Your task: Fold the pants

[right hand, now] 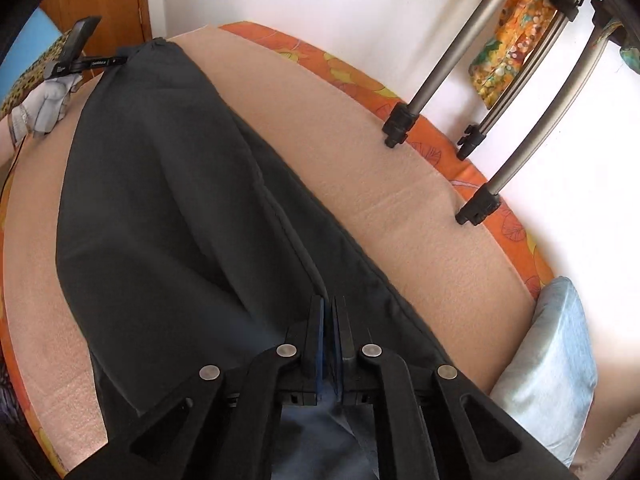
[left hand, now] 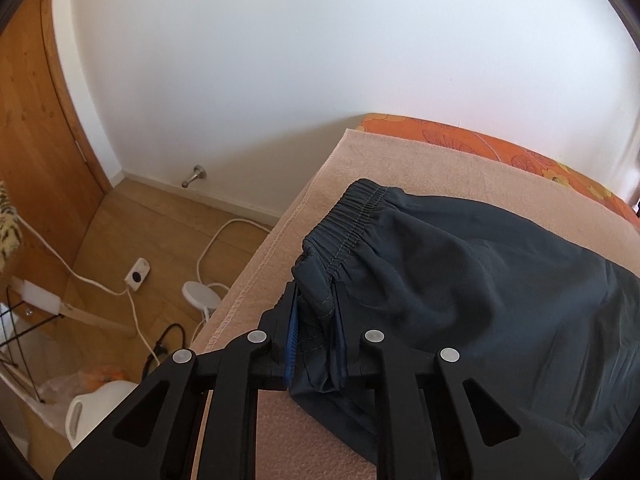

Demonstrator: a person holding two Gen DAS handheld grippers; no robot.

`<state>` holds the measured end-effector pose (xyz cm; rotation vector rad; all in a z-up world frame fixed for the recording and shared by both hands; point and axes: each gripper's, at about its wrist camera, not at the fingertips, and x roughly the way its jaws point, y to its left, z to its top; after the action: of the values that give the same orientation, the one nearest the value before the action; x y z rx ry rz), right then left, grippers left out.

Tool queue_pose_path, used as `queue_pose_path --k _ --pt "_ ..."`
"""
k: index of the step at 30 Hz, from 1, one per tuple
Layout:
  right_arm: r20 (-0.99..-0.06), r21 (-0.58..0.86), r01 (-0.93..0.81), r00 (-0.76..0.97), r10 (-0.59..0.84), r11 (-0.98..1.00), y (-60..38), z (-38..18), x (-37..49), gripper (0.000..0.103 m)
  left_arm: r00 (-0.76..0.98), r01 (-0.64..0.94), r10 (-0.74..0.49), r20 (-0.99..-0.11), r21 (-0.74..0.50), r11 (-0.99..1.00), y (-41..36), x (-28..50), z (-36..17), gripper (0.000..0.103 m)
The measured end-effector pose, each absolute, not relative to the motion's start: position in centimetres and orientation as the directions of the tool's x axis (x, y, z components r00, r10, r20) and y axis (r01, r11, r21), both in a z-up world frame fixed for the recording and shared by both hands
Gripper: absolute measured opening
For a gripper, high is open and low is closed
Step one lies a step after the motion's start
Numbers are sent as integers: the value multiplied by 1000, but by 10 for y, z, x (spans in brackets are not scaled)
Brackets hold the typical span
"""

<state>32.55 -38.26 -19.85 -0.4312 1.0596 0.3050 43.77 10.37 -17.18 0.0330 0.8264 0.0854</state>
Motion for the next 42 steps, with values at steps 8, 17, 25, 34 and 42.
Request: queue_pose_path --k 8,17,25,34,42 --pt "-866 -288 -378 494 -72 880 -373 -223 381 0 660 -52 73 -747 52 997 123 441 -168 13" --pt "-821 -414 -264 523 -232 871 -372 -239 397 39 661 -113 109 -742 45 993 137 435 -149 47" --pt "-796 -259 -233 601 -70 938 -379 -173 318 47 692 108 -99 -715 -33 994 81 376 -117 47" --pt "-861 -20 -248 497 109 969 -349 -181 180 50 637 282 -194 -746 -9 959 21 342 -126 47" --pt "-905 -83 -225 425 21 971 -321 -237 163 44 627 160 -113 -771 -15 987 66 364 -140 48"
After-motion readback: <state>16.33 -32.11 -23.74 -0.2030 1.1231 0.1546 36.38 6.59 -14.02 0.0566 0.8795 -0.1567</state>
